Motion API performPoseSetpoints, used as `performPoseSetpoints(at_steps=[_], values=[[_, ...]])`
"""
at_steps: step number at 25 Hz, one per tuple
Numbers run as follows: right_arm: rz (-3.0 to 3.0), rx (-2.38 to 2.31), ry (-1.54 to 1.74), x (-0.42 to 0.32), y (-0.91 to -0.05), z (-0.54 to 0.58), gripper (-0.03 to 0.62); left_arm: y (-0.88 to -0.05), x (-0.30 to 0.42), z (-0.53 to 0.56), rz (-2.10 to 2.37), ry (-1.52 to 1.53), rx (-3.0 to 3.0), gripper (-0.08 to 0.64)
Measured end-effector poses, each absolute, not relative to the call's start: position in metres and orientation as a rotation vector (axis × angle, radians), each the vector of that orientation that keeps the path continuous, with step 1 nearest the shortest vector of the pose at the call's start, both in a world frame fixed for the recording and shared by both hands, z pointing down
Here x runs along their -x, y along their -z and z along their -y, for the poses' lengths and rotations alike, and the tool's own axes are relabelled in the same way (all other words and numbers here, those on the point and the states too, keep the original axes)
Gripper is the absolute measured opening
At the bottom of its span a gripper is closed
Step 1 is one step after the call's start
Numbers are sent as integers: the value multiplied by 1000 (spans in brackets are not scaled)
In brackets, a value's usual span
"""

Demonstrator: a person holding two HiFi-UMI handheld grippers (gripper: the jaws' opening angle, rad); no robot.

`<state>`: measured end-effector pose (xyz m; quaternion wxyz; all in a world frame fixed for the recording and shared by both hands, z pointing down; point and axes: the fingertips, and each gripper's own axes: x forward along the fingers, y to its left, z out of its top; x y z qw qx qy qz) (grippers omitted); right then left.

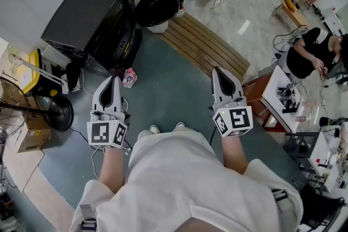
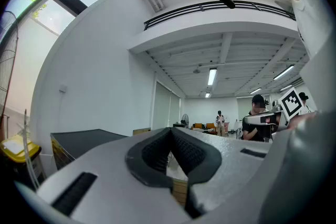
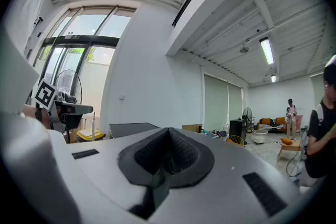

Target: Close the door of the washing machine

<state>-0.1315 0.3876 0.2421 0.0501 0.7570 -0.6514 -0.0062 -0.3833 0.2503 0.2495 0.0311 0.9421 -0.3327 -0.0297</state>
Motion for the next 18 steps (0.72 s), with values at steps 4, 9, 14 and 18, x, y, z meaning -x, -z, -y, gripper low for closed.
performPoseSetpoints(at_steps=[4,9,14,18], values=[[1968,-2315,4,133,-246,-391,-3,-253,388,-254,1022,84,-2905,5],[2016,-2297,-6,136,-248,-392,-2,-257,388,-260,1029,63,-2893,5],[2029,-2326,-27,126,-250,-396,-2,-255,380,-266,985,76,-2912,5],[2011,-2334,-28,112,-254,-401,-3,-243,355,-286,797,155,-3005,6]])
